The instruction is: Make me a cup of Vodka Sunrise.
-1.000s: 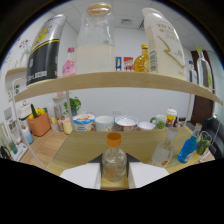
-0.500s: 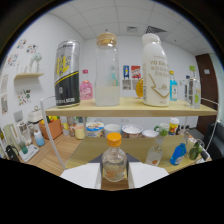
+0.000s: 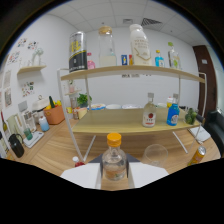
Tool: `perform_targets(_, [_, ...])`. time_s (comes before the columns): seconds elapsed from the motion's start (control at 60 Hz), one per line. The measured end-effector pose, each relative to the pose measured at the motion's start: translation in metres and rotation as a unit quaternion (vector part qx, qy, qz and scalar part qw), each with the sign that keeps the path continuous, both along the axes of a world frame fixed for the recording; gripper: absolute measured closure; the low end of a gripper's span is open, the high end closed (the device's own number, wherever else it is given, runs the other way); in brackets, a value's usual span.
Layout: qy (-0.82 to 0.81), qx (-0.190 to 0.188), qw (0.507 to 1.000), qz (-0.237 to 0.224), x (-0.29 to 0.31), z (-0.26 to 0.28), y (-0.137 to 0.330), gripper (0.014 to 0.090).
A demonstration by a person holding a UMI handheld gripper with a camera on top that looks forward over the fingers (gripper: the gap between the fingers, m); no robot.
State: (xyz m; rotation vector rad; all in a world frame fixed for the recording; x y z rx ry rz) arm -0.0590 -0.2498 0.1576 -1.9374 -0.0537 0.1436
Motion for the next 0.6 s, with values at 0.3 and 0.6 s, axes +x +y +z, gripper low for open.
perform_targets(0.3, [-0.02, -0.06, 0.998, -0.01, -0.012, -0.098, 0.047, 0.0691])
perform_targets(0.6, [-0.027, -0.11, 0.994, -0.011, -0.019, -0.141, 0.055, 0.069])
